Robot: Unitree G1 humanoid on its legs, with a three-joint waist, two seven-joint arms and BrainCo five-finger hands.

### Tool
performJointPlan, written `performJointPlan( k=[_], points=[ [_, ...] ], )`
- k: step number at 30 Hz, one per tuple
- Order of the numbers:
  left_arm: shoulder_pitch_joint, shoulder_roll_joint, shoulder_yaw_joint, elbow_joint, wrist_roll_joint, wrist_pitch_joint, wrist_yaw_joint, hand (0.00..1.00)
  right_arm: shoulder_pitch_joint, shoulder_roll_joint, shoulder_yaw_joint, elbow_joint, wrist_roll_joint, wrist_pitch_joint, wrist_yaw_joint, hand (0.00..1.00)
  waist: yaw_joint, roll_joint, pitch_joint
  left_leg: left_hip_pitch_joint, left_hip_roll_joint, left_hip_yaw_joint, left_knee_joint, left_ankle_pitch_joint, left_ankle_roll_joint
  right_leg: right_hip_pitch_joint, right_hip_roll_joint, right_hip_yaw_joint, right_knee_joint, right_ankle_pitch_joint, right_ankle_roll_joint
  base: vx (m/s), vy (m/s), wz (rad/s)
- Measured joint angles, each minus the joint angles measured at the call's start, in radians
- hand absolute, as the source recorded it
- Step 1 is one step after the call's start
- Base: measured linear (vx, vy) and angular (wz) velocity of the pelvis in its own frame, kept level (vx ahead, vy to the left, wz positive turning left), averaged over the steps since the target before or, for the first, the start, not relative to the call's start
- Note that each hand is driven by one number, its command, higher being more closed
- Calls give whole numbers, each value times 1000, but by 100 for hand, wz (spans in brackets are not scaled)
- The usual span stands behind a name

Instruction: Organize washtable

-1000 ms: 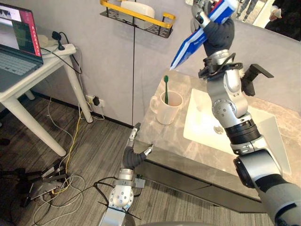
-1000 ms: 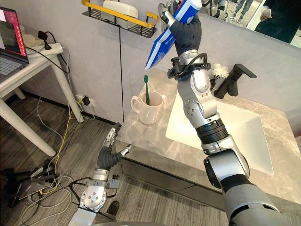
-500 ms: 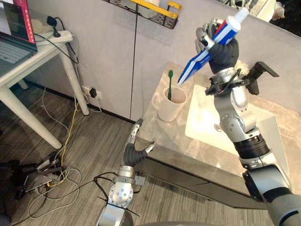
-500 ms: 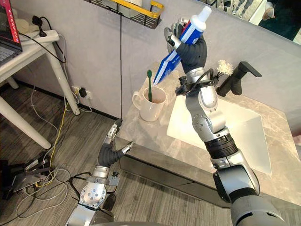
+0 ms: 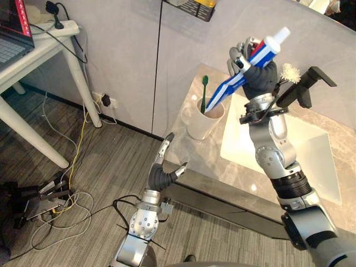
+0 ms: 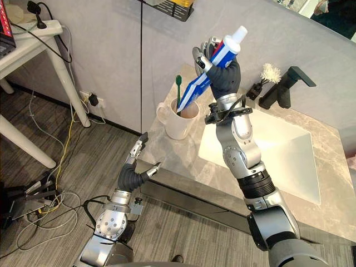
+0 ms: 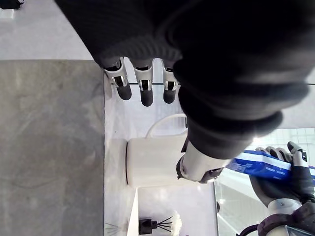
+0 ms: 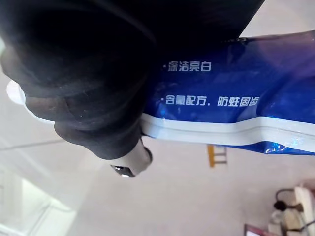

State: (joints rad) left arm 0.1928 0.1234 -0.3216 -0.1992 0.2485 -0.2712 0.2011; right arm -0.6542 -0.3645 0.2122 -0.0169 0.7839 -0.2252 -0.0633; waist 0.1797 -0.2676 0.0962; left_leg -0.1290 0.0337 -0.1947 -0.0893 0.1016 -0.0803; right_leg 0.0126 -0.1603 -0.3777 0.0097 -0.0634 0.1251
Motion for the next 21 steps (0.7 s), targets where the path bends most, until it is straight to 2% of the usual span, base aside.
performJointPlan(
  k=[7, 21],
  points=[
    [-17, 1, 1, 0, -1, -1, -3, 0, 1, 0, -24, 0, -8, 0, -4, 100, -1, -14, 11, -1, 1, 5, 0, 0, 0, -7, -1, 7, 5, 0, 0, -7, 2, -1],
    [-16, 1, 11, -16, -1, -4, -3, 0, -2, 0, -57, 0, -40, 0, -29, 100, -2, -23, 24, -8, 2, 13, 1, 0, 0, -19, -1, 24, 7, 0, 0, -5, 1, -1]
  ],
)
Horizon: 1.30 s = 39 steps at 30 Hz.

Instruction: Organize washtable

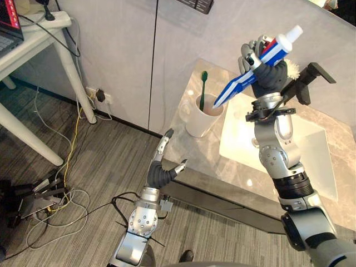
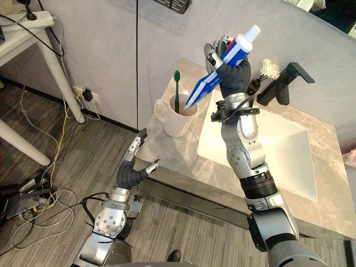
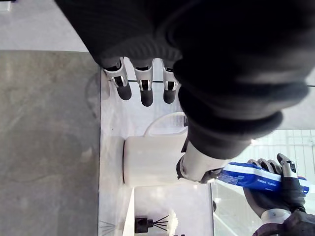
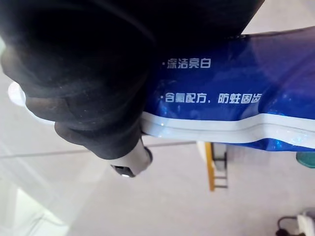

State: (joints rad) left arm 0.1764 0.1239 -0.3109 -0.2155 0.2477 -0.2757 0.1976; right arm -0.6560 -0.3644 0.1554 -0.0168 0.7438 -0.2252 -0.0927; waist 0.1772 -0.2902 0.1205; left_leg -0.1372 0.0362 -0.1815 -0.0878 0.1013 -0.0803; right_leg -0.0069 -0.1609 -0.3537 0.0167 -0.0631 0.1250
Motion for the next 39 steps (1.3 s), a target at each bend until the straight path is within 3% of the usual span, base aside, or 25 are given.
performJointPlan(
  k=[25, 39],
  points=[
    [-1, 20, 0, -33, -2, -21, -1, 0, -20, 13, 11, 0, 0, 2, 1, 100, 1, -6, 26, -21, 1, 1, 3, 0, 0, -19, 1, 2, 1, 0, 0, 0, 0, 0],
    [-6, 28, 3, -52, -2, -42, -2, 0, -18, 43, 95, 3, -8, 40, 8, 100, 3, -24, 56, -23, 4, 3, 2, 0, 0, -29, 0, 5, 15, 0, 0, 0, 0, 0]
  ],
)
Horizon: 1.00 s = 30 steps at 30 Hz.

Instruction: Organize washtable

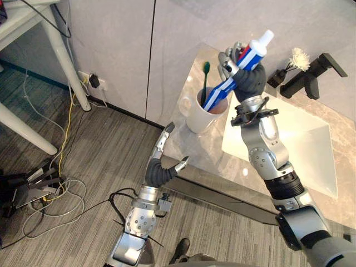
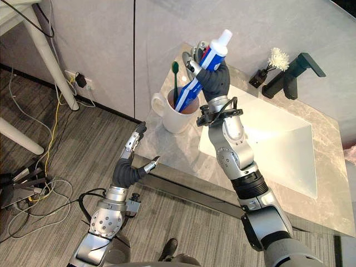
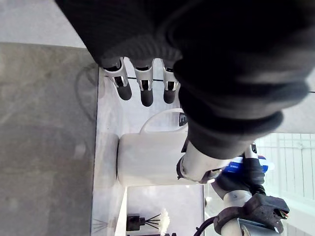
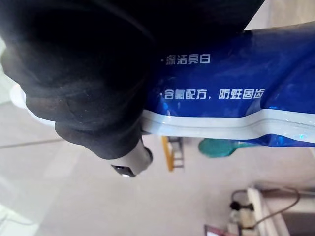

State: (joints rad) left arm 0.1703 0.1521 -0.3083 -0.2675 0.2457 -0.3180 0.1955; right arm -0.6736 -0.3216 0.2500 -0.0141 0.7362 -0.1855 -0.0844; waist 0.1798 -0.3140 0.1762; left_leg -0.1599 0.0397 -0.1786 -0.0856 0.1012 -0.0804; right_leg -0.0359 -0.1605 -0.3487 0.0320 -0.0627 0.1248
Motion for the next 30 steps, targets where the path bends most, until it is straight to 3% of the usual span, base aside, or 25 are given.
performJointPlan(
  k=[5, 6, 30],
  points=[
    [-2, 0, 3, 0, 0, 0, 0, 0, 5, 0, 16, 10, -1, 4, 0, 100, -1, 0, 0, 0, 0, 2, -1, 0, 0, -2, 0, 0, 1, 0, 0, 0, 0, 0],
    [-2, 0, 3, 0, 0, 0, -1, 0, 5, 0, 19, 22, -1, 5, 0, 0, -1, -1, 0, 0, 0, 2, -2, 0, 0, -2, 0, 0, 1, 0, 0, 0, 0, 0],
    [-2, 19, 8, 3, 0, -1, 0, 0, 15, -2, 17, 42, -1, 17, 2, 0, -5, -1, 0, 9, 3, 16, -1, 0, 0, -4, 0, 19, 7, 1, -1, 0, 0, -1]
  ],
)
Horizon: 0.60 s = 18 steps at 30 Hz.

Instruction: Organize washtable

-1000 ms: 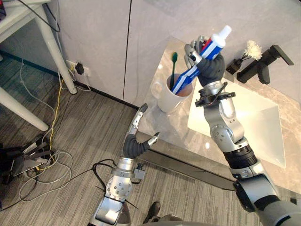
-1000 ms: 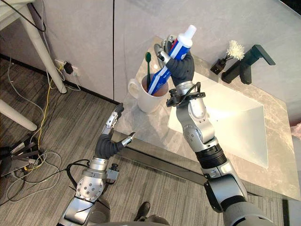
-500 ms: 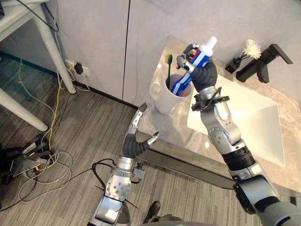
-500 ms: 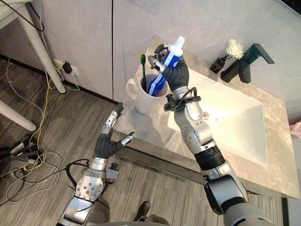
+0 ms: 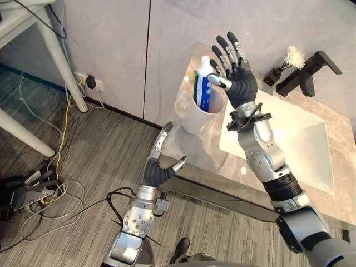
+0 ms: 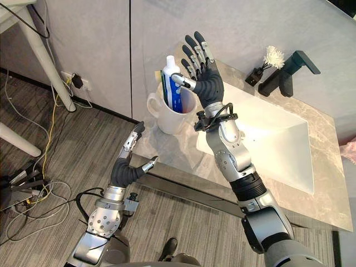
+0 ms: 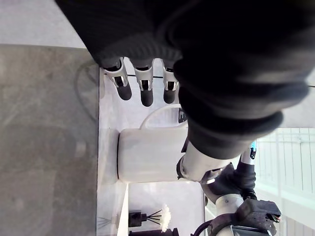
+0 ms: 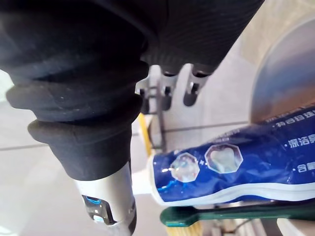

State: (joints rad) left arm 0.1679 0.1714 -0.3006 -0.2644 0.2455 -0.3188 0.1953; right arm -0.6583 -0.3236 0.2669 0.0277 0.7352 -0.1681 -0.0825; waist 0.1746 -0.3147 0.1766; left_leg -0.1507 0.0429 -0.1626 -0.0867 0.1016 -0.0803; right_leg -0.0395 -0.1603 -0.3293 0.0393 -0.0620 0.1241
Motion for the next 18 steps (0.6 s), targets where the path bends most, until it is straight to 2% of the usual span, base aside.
performJointPlan(
  k=[4, 7, 9, 11, 13, 15, 18],
  points=[
    [0, 0, 1, 4, 0, 0, 0, 0, 15, 0, -49, -1, 0, 0, 0, 0, -1, 0, 0, 4, 0, 1, 0, 1, 1, 1, -1, 1, 3, 0, 0, 0, 0, 0],
    [0, 0, 10, 8, 0, 0, 1, 0, 46, -1, -131, -4, 0, -1, -3, 0, -9, 0, 0, 9, -1, 4, 2, 2, 2, 2, -3, 1, 9, 0, 0, 0, 0, -1],
    [0, 0, 20, 11, 0, 0, 1, 0, 72, -6, -221, -20, 0, -5, -5, 0, -27, 3, -1, 11, -4, 8, 4, 7, 4, 2, -6, 2, 11, 0, 0, 0, 0, 0],
    [0, -1, 25, 21, 0, 0, 1, 0, 106, -15, -300, -42, 0, -16, -12, 0, -32, 7, -3, 17, -6, 18, 4, 7, 5, 2, -10, 5, 12, 1, 1, -36, 15, -6],
    [1, -1, 30, 33, 0, 1, 1, 0, 158, -19, -380, -76, -1, -28, -26, 0, -38, 16, -9, 25, -9, 25, 2, 8, 5, 3, -14, 11, 13, 2, 3, -46, 19, -8],
    [4, -1, 42, 59, 0, 1, 3, 0, 233, -19, -488, -99, -22, -55, -52, 0, -55, 40, -30, 27, -13, 31, -1, 11, 10, 1, -17, 17, 13, 7, 6, -25, 23, -7],
    [5, -7, 58, 96, 0, 6, 4, 0, 343, -13, -619, -134, -71, -65, -102, 0, -63, 75, -52, 35, -13, 35, -2, 11, 11, 3, -18, 30, 12, 11, 7, -24, 10, -10]
  ],
)
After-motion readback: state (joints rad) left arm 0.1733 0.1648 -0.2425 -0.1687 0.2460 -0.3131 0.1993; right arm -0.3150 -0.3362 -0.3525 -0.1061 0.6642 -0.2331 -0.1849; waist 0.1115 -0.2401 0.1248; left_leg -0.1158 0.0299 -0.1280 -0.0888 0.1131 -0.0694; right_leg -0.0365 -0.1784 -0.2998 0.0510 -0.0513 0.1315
